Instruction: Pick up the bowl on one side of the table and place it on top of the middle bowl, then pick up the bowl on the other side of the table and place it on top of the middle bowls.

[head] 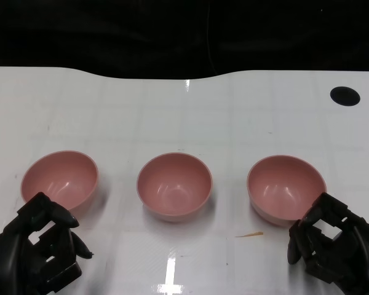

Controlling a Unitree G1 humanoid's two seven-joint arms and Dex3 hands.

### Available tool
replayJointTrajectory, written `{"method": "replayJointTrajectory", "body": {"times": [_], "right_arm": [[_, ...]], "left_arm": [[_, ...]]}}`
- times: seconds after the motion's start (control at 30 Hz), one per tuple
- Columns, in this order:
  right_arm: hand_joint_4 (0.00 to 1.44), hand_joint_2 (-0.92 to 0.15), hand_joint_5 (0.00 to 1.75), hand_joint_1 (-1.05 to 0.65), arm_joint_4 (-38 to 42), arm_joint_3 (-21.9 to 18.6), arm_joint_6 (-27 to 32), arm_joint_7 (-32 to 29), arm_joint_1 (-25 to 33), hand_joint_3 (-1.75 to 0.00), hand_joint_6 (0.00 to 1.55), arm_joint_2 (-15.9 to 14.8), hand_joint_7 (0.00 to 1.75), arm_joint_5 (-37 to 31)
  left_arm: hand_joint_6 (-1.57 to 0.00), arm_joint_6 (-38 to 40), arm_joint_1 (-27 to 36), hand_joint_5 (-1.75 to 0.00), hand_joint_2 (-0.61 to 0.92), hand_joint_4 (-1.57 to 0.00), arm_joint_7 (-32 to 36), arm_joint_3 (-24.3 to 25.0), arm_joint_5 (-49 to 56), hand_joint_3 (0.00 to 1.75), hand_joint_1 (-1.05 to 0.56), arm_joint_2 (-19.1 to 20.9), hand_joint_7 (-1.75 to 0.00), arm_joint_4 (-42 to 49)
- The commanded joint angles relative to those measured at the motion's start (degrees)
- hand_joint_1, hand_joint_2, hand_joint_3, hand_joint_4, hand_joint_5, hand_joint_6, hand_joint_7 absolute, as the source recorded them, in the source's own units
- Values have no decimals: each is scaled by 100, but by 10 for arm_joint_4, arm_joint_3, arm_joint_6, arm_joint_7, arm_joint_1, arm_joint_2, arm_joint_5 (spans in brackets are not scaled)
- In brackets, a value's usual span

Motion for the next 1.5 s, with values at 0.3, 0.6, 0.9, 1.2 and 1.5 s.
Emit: {"method": "replayJointTrajectory", "body": {"times": [0.3,0.6,0.9,1.2,1.5], "right_arm": [[87,-52,174,-12,-6,-5,-4,-3,7,-111,77,-3,145,5],[88,-51,175,-13,-3,-5,-12,-5,8,-112,77,-3,147,1],[88,-49,174,-12,-11,-6,-2,-7,12,-113,79,-6,145,2],[90,-51,170,-14,-16,-5,1,-8,14,-107,80,-8,141,4],[87,-52,173,-15,-14,-6,-9,-7,11,-109,77,-5,143,4]], "left_arm": [[-59,-14,6,-175,68,-72,-4,3,1,129,18,5,-175,3],[-59,-5,9,-175,67,-72,6,-1,7,131,19,3,-175,-9],[-61,-7,4,-175,67,-74,6,-3,10,133,21,3,-175,-4],[-60,-1,-2,-175,66,-73,3,-2,7,135,20,2,-175,-6],[-60,-68,-3,-175,61,-71,20,-6,68,133,21,4,-175,10]]}}
